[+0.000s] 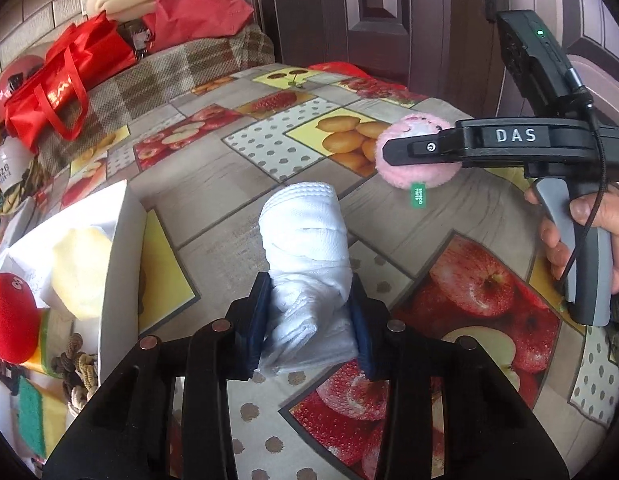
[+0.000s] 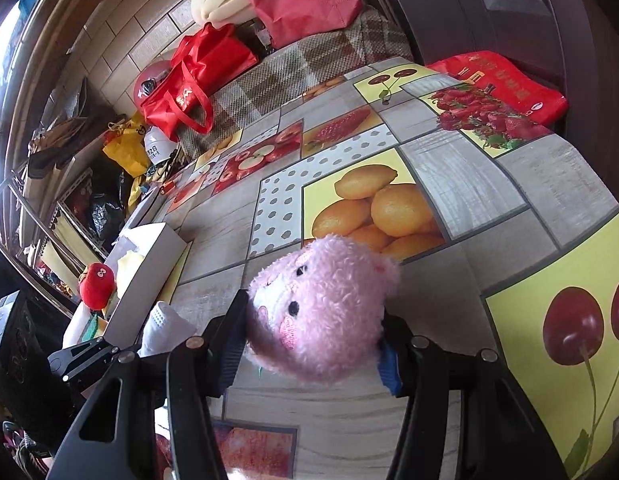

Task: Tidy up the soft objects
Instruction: 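Carry the white glove and pink plush over the white box with both tools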

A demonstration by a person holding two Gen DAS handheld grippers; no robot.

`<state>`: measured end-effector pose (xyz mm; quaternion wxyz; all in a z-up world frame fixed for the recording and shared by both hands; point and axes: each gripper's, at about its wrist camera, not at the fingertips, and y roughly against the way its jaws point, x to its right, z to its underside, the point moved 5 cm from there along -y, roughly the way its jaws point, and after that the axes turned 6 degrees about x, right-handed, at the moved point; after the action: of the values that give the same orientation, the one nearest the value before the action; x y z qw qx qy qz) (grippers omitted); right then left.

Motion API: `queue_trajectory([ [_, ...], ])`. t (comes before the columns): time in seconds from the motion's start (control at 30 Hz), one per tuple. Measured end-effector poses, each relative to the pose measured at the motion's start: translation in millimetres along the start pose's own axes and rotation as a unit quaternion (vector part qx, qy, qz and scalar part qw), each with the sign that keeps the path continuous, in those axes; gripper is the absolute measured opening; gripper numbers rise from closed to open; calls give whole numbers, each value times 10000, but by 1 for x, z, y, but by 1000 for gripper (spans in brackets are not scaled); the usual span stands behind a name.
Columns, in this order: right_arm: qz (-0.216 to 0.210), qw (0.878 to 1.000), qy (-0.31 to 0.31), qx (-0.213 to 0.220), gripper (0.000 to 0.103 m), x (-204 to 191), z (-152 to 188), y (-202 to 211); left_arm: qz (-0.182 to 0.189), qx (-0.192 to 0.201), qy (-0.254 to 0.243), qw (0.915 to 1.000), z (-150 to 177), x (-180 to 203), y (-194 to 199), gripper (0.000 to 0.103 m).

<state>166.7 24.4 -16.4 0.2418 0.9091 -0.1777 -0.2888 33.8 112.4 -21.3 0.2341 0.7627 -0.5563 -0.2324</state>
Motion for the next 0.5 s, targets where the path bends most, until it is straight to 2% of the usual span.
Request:
queue_trajectory([
  [0.13,2,9999,24,114,56,0,-2,4,-52,671,-2,9977,-4,1,28,36],
  [0.27,80,9979,250,587,56,-9,-5,21,-137,1227,137,9923,-1,-3,58,36],
  [0.5,375,9852,929,1390,56,-39,1,52,-316,1729,273,9840,3,-15,89,36],
])
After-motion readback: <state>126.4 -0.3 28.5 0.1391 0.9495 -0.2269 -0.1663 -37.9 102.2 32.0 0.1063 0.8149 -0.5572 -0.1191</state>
